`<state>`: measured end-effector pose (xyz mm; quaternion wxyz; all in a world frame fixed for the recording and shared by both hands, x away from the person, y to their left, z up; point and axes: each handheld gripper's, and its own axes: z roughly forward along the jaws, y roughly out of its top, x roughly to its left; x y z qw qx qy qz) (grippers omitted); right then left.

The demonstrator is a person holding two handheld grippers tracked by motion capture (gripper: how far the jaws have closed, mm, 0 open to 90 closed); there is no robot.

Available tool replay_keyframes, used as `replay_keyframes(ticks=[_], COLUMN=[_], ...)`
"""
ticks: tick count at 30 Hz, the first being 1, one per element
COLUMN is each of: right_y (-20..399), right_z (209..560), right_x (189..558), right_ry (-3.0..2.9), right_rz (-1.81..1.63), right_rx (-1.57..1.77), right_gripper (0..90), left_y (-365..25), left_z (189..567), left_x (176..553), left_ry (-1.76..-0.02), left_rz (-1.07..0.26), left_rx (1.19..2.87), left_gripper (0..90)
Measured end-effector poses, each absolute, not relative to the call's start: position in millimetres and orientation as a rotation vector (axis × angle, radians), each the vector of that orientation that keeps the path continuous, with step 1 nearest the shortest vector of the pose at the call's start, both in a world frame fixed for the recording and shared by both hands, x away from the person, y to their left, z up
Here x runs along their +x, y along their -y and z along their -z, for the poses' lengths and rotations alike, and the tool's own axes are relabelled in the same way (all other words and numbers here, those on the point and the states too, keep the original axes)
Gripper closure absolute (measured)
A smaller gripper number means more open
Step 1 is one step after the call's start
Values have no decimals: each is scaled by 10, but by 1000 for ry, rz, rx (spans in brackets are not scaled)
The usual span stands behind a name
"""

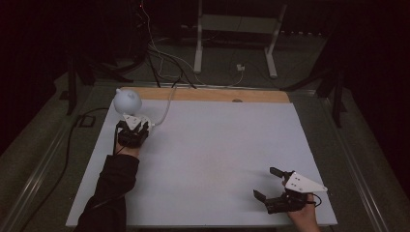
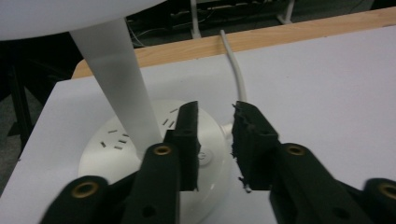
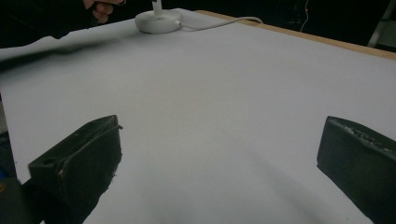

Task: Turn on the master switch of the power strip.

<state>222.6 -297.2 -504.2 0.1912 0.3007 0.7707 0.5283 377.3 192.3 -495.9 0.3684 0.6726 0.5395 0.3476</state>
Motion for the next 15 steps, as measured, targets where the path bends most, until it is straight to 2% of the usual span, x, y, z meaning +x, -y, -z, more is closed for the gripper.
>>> replay_keyframes(ticks=[8,15], right_y=[2974,2977], right_z=[5044,5047], right_x=[2228,2231], right_ry=[-2165,-2166], right_rz=[-1486,-1487], right_rx=[846,849], right_gripper=[0,0], left_y=[-1973,-2006], left_z=[4982,5042], left_x=[3847,3902], left_ry=[-1429,-1409], left_rz=[-869,-844], left_rx=[1711,1752], left_gripper=[881,900])
